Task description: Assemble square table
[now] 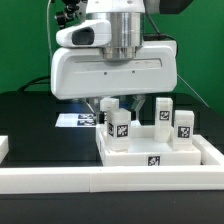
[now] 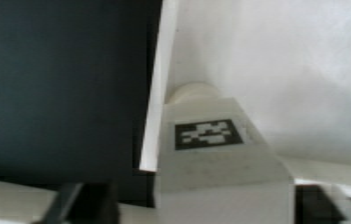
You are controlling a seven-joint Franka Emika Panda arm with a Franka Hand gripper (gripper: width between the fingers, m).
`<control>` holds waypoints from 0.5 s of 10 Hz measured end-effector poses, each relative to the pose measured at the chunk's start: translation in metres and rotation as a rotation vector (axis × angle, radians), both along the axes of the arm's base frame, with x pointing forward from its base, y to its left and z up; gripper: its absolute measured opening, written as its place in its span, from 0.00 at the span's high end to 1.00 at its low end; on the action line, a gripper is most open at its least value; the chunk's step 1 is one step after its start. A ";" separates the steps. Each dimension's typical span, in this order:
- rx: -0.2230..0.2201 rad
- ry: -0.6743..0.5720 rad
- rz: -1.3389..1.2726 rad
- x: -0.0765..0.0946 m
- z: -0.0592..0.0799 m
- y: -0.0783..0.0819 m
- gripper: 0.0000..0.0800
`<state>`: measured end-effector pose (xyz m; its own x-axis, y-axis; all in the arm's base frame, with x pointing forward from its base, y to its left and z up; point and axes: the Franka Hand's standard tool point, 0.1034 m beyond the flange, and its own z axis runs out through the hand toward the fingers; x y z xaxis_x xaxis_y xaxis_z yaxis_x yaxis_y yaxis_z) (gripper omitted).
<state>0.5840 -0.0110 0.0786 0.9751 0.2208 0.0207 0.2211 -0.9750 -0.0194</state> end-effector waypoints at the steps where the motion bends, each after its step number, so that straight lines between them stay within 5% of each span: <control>1: 0.000 0.000 -0.024 0.000 0.000 0.000 0.64; 5: 0.007 0.006 -0.262 0.000 0.000 0.000 0.64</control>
Offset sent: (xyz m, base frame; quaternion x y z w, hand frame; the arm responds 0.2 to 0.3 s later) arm 0.0000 0.0000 0.0000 0.0000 0.0000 0.1938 0.9810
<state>0.5840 -0.0109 0.0784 0.9991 -0.0399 0.0154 -0.0395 -0.9989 -0.0265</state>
